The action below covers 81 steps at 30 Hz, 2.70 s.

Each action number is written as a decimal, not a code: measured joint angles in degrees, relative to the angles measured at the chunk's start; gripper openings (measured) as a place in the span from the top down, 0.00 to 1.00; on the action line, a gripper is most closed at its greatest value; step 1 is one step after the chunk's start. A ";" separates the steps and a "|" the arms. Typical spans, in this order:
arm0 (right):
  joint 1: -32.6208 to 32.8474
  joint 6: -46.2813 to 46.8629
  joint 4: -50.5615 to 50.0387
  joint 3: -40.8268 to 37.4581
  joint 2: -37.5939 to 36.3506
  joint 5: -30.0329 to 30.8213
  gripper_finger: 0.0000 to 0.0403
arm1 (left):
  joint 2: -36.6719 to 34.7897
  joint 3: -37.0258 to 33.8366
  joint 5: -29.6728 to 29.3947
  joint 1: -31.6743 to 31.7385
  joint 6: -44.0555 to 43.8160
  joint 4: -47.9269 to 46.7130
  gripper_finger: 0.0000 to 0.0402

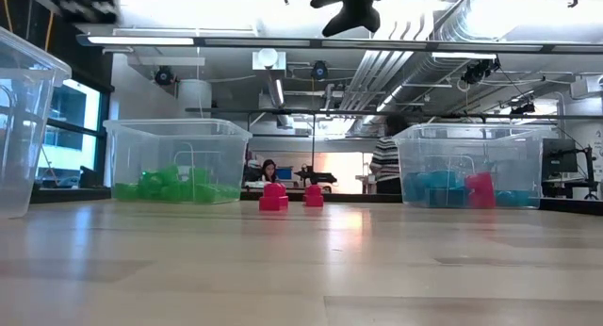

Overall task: Sort blocks
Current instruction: Put the red game piece into the bottom transparent bin

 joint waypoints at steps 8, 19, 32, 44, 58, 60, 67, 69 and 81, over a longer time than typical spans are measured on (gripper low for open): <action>2.07 -0.10 -4.00 0.00 0.00 -0.11 0.50 | 21.85 18.44 -8.60 3.13 34.64 -22.31 0.39; 2.18 -4.96 -16.30 0.00 -1.16 4.54 0.50 | 23.20 12.07 -17.51 -5.80 32.60 -16.40 0.97; 9.89 -0.05 -10.42 -19.35 -10.86 -1.45 0.93 | 23.31 16.06 -16.61 -7.59 18.25 -3.25 1.00; 35.58 52.86 36.36 -46.47 -18.32 14.66 1.00 | 23.38 14.39 -24.50 -13.47 27.16 -4.83 1.00; 40.37 58.38 35.90 -31.68 -0.18 23.02 1.00 | 34.01 15.42 -13.17 -16.01 3.98 4.91 1.00; 40.05 56.52 35.72 -30.51 1.63 20.74 1.00 | 37.70 20.91 -12.60 -16.09 4.04 -2.42 1.00; 40.91 52.56 34.68 -29.66 2.82 15.79 1.00 | 50.66 36.70 -10.64 -17.57 5.29 -25.61 1.00; 41.69 51.43 33.82 -29.66 2.69 15.77 1.00 | 52.97 36.98 -9.20 -18.67 5.69 -26.82 1.00; 44.17 47.30 31.99 -29.66 2.67 15.33 1.00 | 56.32 37.09 -9.76 -20.50 -2.71 -18.27 1.00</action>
